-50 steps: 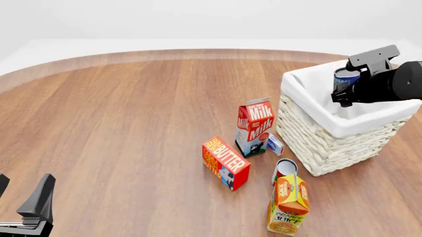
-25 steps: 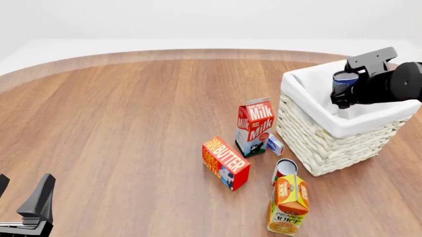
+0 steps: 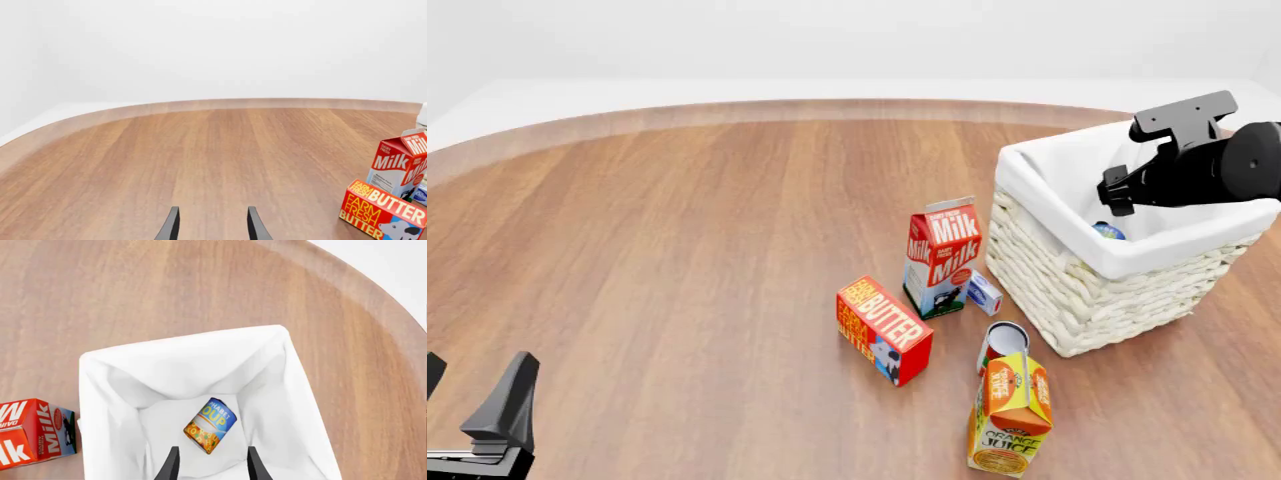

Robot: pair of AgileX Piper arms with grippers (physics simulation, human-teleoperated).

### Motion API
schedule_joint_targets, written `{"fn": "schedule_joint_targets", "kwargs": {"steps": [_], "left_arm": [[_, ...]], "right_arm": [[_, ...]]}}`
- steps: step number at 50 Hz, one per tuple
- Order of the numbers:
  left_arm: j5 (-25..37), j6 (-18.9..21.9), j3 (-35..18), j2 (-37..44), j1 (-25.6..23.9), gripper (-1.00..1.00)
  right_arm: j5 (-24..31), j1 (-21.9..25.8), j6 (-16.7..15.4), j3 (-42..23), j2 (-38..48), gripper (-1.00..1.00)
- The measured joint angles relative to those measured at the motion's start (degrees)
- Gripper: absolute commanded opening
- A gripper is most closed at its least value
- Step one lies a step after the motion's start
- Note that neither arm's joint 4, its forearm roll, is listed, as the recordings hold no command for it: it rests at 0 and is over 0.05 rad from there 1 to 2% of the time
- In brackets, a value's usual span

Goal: Pick up the alphabet soup, and put it in the basket.

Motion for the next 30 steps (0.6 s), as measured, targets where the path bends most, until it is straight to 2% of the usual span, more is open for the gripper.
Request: {"fn": "schedule_joint_targets", "kwargs": {"steps": [30], "left_arm": [[0.0,0.0,0.0,0.0,0.0,1.00]], "right_arm": [[-0.2,-0.4,0.8,2.4,-6.1,1.00]]}}
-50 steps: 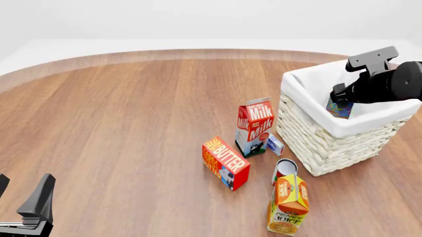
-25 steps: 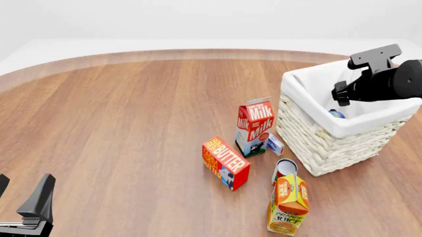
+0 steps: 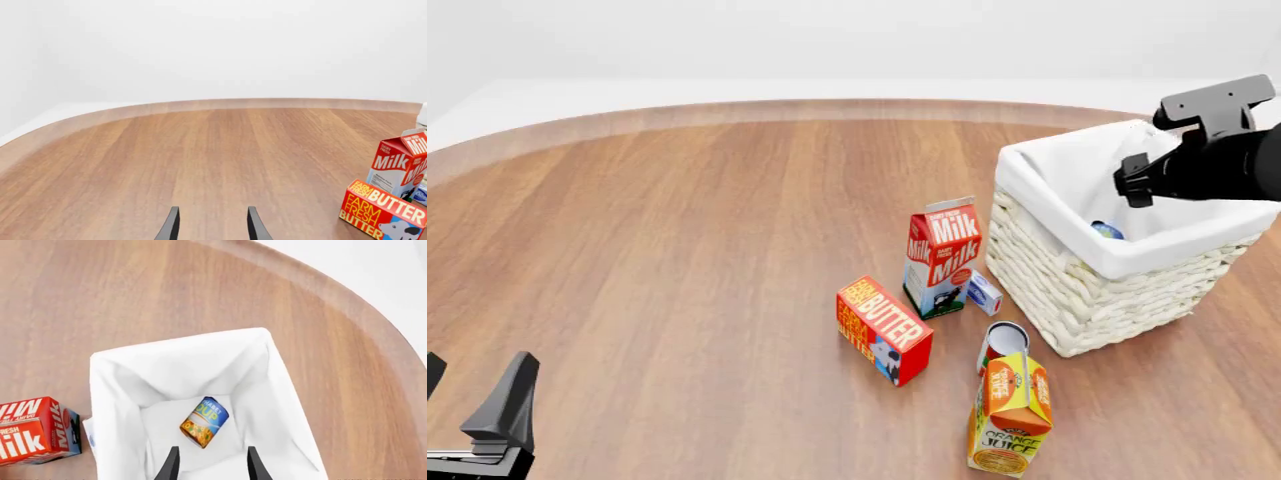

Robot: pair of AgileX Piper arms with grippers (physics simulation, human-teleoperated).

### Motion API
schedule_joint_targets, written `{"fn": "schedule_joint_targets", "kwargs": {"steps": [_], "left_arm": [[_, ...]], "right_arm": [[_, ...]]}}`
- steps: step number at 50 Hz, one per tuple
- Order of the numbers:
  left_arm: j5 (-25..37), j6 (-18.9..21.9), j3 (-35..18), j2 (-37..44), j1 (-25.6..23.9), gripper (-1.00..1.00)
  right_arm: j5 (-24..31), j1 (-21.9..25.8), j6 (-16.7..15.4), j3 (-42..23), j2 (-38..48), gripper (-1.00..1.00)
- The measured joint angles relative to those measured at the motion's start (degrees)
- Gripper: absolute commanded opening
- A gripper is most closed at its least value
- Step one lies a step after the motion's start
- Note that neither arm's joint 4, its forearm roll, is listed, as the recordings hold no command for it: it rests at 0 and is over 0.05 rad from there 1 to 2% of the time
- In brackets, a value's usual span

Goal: Pick up the alphabet soup, and put it in the basket.

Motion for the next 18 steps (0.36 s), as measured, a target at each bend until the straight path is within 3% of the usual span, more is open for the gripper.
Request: {"fn": "schedule_joint_targets", "kwargs": {"steps": [18], "left_arm": [[0.0,0.0,0.0,0.0,0.0,1.00]], "right_arm": [[-0.4,-0.1,0.7,3.2,-6.0,1.00]]}}
